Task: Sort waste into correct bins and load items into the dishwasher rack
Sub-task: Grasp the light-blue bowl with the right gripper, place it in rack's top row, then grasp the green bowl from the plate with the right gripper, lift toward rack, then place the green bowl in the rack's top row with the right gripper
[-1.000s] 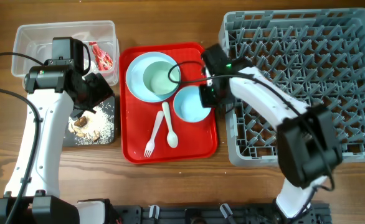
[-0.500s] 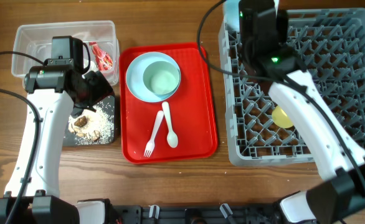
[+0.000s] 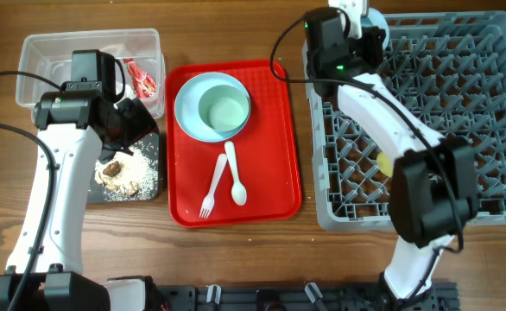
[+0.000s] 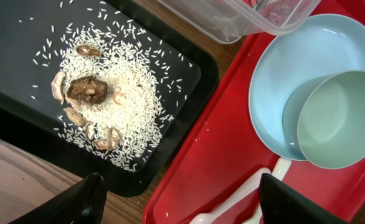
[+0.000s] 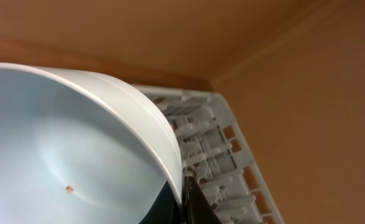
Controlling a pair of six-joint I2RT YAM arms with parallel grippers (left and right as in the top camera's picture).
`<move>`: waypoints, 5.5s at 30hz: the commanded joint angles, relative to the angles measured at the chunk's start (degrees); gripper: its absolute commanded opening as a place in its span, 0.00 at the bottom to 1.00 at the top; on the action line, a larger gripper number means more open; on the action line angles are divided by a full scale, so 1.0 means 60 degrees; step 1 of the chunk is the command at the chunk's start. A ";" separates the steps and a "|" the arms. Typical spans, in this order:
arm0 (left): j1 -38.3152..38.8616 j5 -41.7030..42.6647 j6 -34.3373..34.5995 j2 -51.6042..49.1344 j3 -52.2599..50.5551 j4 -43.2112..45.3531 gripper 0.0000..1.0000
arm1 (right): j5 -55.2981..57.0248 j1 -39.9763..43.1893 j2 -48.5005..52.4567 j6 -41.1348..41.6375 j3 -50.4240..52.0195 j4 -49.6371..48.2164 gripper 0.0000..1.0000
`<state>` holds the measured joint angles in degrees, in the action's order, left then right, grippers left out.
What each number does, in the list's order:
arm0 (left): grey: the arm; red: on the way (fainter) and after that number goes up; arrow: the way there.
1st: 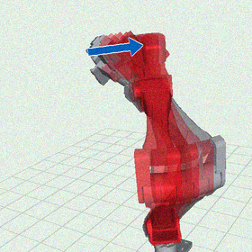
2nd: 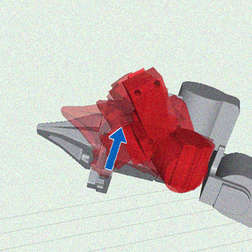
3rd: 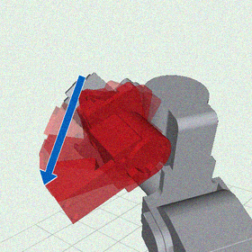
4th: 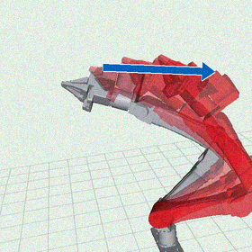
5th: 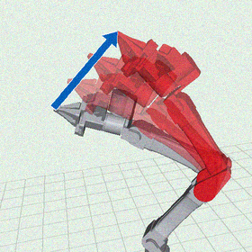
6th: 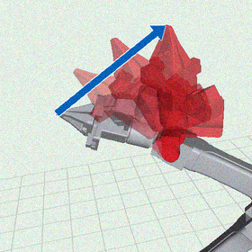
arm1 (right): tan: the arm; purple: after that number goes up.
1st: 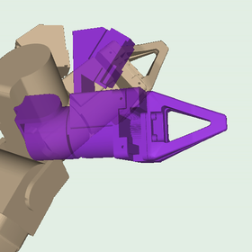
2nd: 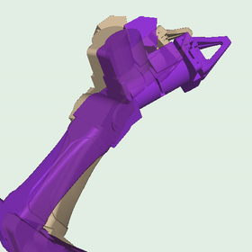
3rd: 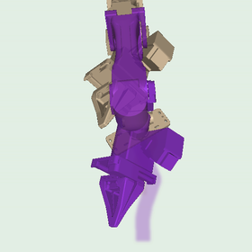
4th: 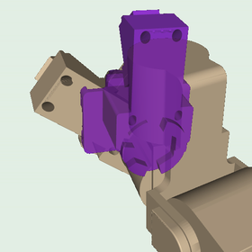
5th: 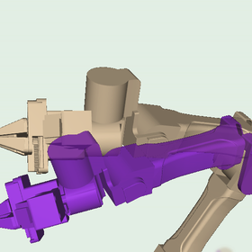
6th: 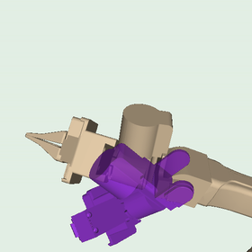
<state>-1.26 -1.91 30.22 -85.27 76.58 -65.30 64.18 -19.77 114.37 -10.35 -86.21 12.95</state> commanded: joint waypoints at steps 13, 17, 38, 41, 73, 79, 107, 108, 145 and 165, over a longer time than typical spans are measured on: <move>-0.0044 -0.0157 0.0117 0.0142 0.0069 0.0095 0.79 | -0.0758 -0.0561 0.0401 0.1581 0.0138 0.1982 0.05; -0.0044 -0.0157 0.0117 0.0142 0.0069 0.0095 0.80 | -0.2091 -0.0769 0.0313 0.2000 0.0138 0.2667 0.17; -0.0882 -0.0659 0.0047 0.0146 0.0069 -0.0616 0.85 | -1.3074 -0.1588 -0.1654 0.4368 0.0131 0.2991 0.67; -0.0947 -0.0659 0.0047 0.0146 0.0069 -0.0554 0.86 | -1.2648 -0.1934 -0.0812 0.5402 0.0131 0.2925 0.64; -0.0943 -0.0656 0.0047 0.0142 0.0069 -0.0554 0.86 | -1.1668 -0.2116 0.1035 0.8014 0.0146 0.2346 0.24; -0.0943 -0.0659 0.0047 0.0142 0.0069 -0.0554 0.86 | -1.1664 -0.2255 0.1100 0.8080 0.0197 0.2098 0.24; -0.0943 -0.0656 0.0047 0.0142 0.0069 -0.0433 0.86 | -0.8531 -0.0047 -0.3111 0.3177 0.0157 0.2881 0.04; -0.0943 -0.0656 0.0047 0.0142 0.0069 -0.0426 0.86 | -0.8236 0.0266 -0.3359 0.2492 0.0157 0.2849 0.04; -0.0943 -0.0656 0.0047 0.0142 0.0069 -0.0204 0.86 | -0.0579 0.1694 0.0423 -0.1774 0.0248 -0.0200 0.12; -0.0947 -0.0659 0.0040 0.0142 0.0069 -0.0200 0.86 | 0.1322 0.1727 0.0390 -0.2707 0.0248 -0.0783 0.04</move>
<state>-6.76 -4.89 30.33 -85.27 76.58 -66.61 71.53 -8.19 115.31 -25.65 -85.10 7.11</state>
